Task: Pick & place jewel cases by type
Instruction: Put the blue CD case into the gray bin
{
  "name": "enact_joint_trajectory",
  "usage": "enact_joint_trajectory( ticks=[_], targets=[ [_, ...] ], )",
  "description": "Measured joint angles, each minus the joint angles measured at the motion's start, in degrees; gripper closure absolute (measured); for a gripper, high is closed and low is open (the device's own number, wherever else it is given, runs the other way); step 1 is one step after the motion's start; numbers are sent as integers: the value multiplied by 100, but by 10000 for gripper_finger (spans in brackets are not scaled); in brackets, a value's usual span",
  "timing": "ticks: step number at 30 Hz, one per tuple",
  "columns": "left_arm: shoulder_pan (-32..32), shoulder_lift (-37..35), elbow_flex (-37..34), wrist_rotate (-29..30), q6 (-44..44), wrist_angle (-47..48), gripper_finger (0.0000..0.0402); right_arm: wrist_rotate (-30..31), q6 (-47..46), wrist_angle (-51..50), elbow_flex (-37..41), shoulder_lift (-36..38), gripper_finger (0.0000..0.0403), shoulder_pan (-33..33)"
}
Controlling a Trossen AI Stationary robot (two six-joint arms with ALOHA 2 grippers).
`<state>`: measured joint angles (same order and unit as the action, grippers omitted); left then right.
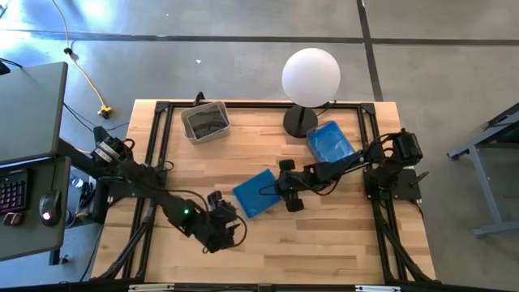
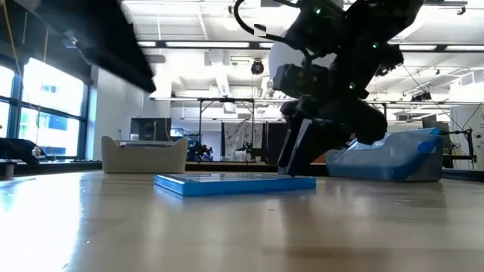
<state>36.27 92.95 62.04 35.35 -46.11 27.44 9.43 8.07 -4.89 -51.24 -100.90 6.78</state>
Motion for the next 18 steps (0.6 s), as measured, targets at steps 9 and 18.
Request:
enact_joint_trajectory(
  ticks=[9, 18],
  targets=[
    [-180, 82, 13, 660, -1141, -29, 160, -1617, -1205, 60, 0, -2, 199, 29],
    [-300, 371, 17, 412, -1241, 102, 160, -1932, 487, 1096, 0, 32, 199, 815]
  ],
)
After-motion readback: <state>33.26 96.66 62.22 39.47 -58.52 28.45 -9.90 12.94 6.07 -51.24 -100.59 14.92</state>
